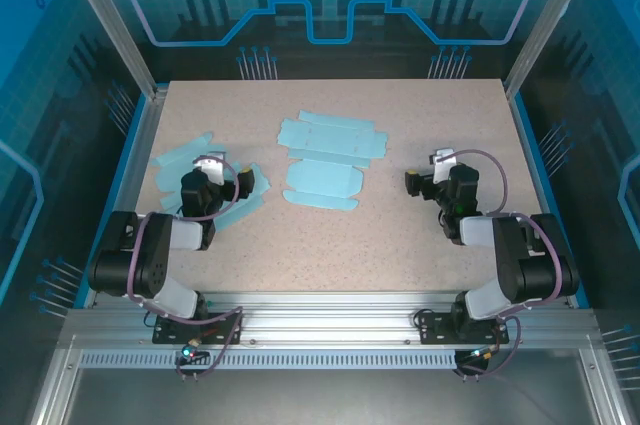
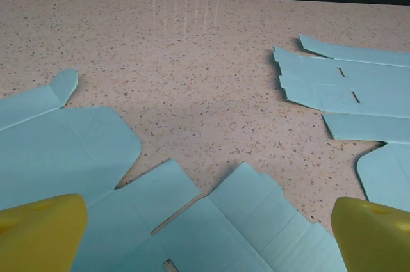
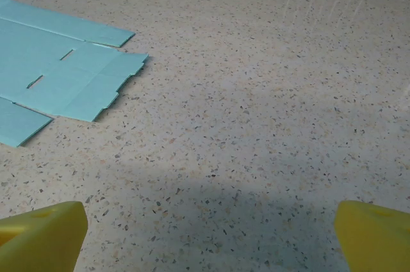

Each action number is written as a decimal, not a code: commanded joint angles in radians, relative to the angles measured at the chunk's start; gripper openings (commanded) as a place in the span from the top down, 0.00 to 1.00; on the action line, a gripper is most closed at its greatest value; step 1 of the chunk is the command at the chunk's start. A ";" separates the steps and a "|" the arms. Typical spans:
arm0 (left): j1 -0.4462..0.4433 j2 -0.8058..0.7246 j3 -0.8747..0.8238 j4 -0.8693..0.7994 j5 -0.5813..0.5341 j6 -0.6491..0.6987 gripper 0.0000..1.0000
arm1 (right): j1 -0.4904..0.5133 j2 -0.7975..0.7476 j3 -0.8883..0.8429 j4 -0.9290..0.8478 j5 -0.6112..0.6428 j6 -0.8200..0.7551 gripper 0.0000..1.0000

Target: Fold the paper box

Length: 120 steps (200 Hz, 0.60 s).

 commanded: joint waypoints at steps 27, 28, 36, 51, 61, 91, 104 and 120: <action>-0.007 0.007 0.009 0.013 0.019 0.015 0.01 | 0.008 0.001 0.018 0.003 0.006 0.012 0.00; -0.007 0.008 0.009 0.014 0.020 0.015 0.01 | 0.008 0.001 0.018 0.003 0.006 0.011 0.00; -0.007 0.009 0.009 0.015 0.019 0.016 0.01 | 0.007 0.000 0.018 0.003 0.006 0.011 0.00; -0.006 0.008 0.009 0.014 0.020 0.016 0.01 | 0.007 0.000 0.018 0.003 0.006 0.012 0.00; -0.007 0.008 0.009 0.015 0.019 0.016 0.01 | 0.008 0.000 0.018 0.003 0.007 0.011 0.00; -0.007 0.009 0.009 0.015 0.019 0.015 0.01 | 0.008 0.000 0.018 0.003 0.006 0.012 0.00; -0.007 0.009 0.009 0.015 0.019 0.016 0.01 | 0.008 0.001 0.018 0.003 0.006 0.012 0.00; -0.007 0.008 0.009 0.014 0.019 0.015 0.01 | 0.008 0.001 0.018 0.003 0.006 0.011 0.00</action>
